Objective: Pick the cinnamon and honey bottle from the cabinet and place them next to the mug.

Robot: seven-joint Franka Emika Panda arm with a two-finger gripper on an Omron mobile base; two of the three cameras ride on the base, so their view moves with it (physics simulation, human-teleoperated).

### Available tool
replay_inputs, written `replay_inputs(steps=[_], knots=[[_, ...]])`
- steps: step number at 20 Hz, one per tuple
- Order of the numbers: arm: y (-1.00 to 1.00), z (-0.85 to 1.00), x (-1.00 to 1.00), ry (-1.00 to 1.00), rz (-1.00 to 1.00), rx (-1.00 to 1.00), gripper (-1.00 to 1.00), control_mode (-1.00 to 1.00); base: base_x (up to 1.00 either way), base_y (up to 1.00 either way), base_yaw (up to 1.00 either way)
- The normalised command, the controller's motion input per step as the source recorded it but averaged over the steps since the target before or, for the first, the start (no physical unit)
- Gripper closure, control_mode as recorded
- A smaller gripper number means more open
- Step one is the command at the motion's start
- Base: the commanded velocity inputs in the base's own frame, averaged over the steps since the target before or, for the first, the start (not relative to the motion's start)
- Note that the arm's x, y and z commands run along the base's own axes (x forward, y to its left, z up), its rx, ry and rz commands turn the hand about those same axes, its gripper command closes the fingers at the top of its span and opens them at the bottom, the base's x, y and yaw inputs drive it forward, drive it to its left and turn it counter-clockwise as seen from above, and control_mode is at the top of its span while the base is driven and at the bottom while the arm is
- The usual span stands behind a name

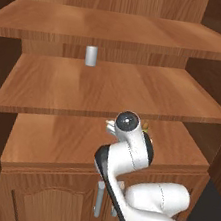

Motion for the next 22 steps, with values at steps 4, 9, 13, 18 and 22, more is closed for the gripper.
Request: replay_inputs(steps=[4,9,13,18,22], knots=[[0.32,-0.04,0.32,-0.1,-0.28,-0.03,-1.0,-1.0,0.0,0.0,0.0],[0.48,0.0,0.27,-0.09,-0.17,-0.15,-1.0,-1.0,0.0,0.0,0.0],[0.3,-0.04,0.08,-0.08,-0.07,-0.17,-1.0,-1.0,0.0,0.0,0.0],[0.12,-0.06,0.0,-0.07,-0.02,-0.17,-1.0,-1.0,0.0,0.0,0.0],[0.0,0.0,0.0,-0.06,-0.03,-0.14,-1.0,-1.0,0.0,0.0,0.0]])
